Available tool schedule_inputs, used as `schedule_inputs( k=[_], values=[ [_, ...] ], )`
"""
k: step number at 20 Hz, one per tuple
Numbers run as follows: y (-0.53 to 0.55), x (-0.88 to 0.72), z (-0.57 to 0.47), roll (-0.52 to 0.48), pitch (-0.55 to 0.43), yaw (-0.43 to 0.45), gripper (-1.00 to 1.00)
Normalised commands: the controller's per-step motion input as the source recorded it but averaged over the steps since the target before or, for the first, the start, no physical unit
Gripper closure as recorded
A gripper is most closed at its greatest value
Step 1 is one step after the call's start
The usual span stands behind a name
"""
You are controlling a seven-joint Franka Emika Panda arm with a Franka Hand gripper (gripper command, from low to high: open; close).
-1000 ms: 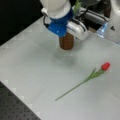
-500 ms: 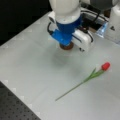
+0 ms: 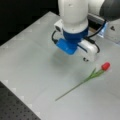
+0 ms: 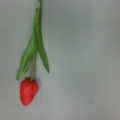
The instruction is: Flower insertion into a vase
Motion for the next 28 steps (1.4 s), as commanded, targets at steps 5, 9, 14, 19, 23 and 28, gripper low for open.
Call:
schedule_inputs(
  k=[5,9,14,19,23,28],
  values=[
    [0.17,0.0,-0.31,-0.044,-0.081,0.063,-1.0],
    [0.17,-0.06,-0.29,-0.106,-0.048,0.065,-1.0],
    [0.2,-0.09,-0.39,-0.162,-0.083,0.021,-1.0],
    [0.19,0.02,-0.41,-0.21,-0.112,-0.016,-1.0],
    [0.08,0.09,-0.28,-0.208,-0.085,0.012,-1.0],
    [-0.05,0.14,-0.2,-0.197,-0.062,0.041,-1.0]
  ],
)
